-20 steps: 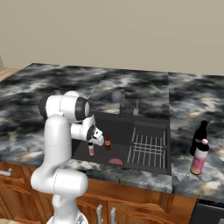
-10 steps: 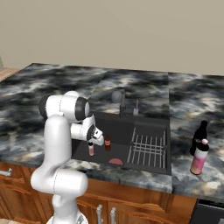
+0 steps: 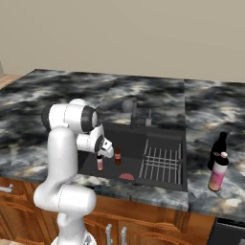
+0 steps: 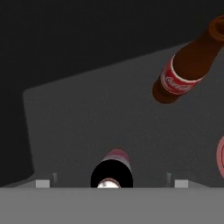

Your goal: Place the large bottle from the dining counter next to the other large bottle outside the sink, and place the small bottle from the dining counter next to the other small bottle inside the sink.

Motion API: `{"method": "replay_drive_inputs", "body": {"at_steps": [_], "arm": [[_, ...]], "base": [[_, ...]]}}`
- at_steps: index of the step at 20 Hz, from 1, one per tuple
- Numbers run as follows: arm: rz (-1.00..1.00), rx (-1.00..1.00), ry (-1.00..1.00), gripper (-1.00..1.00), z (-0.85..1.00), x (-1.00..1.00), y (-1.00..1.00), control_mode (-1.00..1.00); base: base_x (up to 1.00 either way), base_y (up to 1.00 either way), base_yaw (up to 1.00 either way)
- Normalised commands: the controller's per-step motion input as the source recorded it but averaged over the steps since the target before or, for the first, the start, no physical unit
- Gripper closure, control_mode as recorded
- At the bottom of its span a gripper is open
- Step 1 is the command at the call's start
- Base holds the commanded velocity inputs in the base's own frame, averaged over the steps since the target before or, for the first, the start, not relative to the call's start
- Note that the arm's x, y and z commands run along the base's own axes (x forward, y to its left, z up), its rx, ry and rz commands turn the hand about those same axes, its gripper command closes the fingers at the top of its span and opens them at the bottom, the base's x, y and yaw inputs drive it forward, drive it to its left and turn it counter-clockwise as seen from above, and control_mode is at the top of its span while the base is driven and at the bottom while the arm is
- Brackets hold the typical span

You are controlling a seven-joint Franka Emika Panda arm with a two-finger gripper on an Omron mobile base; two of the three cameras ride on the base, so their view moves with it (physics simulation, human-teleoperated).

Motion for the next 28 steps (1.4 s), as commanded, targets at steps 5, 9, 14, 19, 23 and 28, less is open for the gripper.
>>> {"method": "replay_drive_inputs", "body": {"at_steps": [5, 9, 14, 19, 23, 28], "arm": [[0.00, 0.00, 0.00, -1.00, 0.49, 0.00, 0.01, -1.00], [0.00, 0.00, 0.00, -1.00, 0.61, 0.07, 0.16, -1.00], [0.00, -0.03, 0.02, -1.00, 0.60, 0.37, 0.25, -1.00], [0.00, -0.04, 0.09, -1.00, 0.63, 0.41, 0.14, -1.00], [0.00, -0.04, 0.12, -1.00, 0.59, 0.48, 0.00, -1.00], [0.01, -0.01, 0.03, -1.00, 0.53, 0.06, 0.00, -1.00]], "base": [[0.00, 0.00, 0.00], [0.00, 0.00, 0.00], [0.00, 0.00, 0.00], [0.00, 0.00, 0.00], [0.00, 0.00, 0.00], [0.00, 0.00, 0.00]]}}
